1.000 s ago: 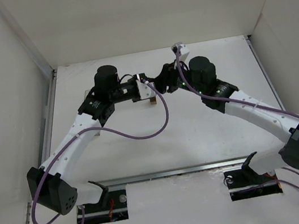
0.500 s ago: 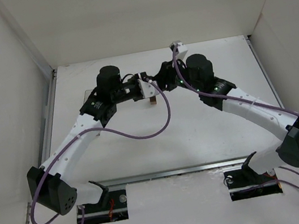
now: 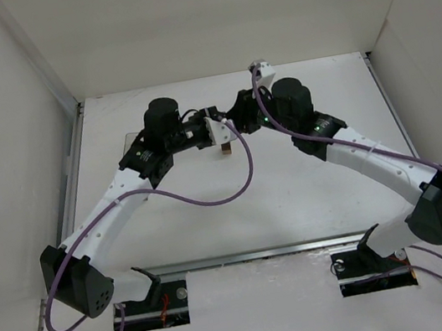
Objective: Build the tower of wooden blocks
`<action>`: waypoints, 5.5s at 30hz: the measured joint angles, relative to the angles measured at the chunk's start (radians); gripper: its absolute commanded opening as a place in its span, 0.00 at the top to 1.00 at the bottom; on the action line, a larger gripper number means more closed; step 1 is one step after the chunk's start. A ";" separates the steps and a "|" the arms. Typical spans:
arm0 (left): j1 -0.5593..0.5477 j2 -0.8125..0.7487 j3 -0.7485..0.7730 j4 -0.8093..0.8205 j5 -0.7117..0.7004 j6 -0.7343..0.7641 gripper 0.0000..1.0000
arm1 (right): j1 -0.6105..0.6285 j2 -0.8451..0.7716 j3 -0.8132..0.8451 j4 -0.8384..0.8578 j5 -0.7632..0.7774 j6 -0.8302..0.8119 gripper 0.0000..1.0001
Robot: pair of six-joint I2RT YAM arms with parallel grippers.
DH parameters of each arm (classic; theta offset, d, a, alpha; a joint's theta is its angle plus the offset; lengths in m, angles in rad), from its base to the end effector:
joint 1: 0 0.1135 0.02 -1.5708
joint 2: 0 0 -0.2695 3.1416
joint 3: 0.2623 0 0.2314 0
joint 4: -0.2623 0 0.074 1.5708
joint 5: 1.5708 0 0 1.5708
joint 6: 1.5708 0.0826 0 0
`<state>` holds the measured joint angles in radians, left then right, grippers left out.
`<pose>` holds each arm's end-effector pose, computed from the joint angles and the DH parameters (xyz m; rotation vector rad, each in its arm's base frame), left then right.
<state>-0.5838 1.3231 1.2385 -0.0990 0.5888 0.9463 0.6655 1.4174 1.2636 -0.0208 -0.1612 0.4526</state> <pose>0.2434 -0.2157 0.3896 1.4665 0.9170 -0.2488 0.2766 0.2340 0.3779 -0.3192 1.8146 0.9439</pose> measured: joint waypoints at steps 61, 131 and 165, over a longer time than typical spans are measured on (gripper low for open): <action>0.095 -0.480 -0.624 0.387 -0.757 -0.607 0.00 | 0.055 0.845 0.961 -0.914 0.513 0.042 1.00; 0.095 -0.497 -0.660 0.402 -0.727 -0.616 0.00 | 0.055 0.867 0.971 -0.914 0.595 0.164 0.55; 0.095 -0.497 -0.673 0.410 -0.719 -0.616 0.00 | 0.055 0.869 0.925 -0.913 0.515 0.178 0.47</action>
<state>-0.4885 0.8261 0.5652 0.3107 -0.1307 0.3305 0.7204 2.2864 2.1887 -0.9337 0.3538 0.6308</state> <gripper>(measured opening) 0.997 0.534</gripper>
